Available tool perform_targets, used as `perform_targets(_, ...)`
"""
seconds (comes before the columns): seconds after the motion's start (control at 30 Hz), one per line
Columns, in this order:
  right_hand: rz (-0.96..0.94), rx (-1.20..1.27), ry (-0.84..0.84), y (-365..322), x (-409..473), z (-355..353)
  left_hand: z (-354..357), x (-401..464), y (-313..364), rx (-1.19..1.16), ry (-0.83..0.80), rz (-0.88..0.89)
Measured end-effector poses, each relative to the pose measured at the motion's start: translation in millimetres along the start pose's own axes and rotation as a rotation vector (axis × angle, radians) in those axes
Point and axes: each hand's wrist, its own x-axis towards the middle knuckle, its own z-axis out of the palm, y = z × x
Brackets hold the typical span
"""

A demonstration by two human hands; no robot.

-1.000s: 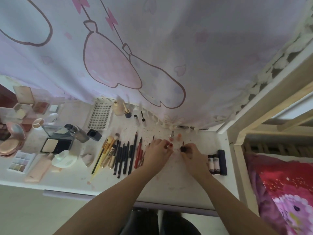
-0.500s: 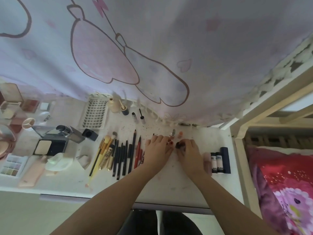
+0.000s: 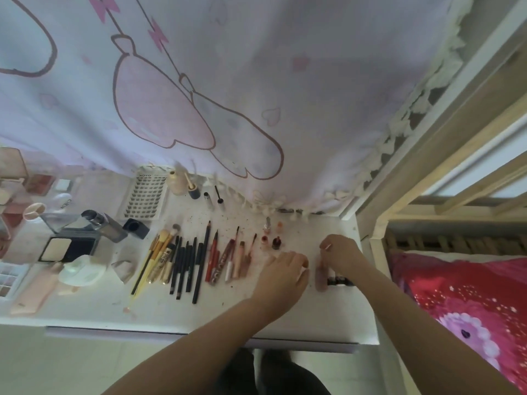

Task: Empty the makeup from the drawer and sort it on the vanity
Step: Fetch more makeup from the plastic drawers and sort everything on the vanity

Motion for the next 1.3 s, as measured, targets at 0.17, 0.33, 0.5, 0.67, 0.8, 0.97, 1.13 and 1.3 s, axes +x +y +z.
perform_targets(0.17,-0.031,-0.103,-0.006,-4.2,-2.6,3.5,48.4,30.7,25.7,0.115,-0.229,-0.337)
perform_targets(0.33,-0.062,-0.176,-0.027,-5.8,0.9,3.9,62.6,44.5,25.8,0.125,-0.194,-0.475)
perform_targets(0.5,-0.053,-0.251,-0.068,-8.8,3.8,8.1,59.1,44.8,21.7,0.154,-0.256,-0.523)
perform_targets(0.67,-0.032,-0.167,-0.119,-19.3,4.8,20.4,36.5,35.6,10.7,0.092,-0.236,-0.504)
perform_targets(0.8,0.011,0.075,-0.2,-29.0,-3.2,11.5,8.4,15.9,4.1,-0.026,-0.117,-0.384)
perform_targets(0.97,-0.083,0.247,-0.305,-36.2,-20.6,-5.3,-27.1,0.2,-9.9,-0.16,-0.219,-0.258)
perform_targets(1.13,-0.167,0.333,-0.369,-41.2,-39.6,-7.0,-54.9,-1.3,-15.1,-0.171,-0.335,-0.151)
perform_targets(1.3,-0.362,0.387,-0.41,-44.1,-54.8,-12.1,-66.4,-12.8,-22.4,-0.324,-0.353,-0.184)
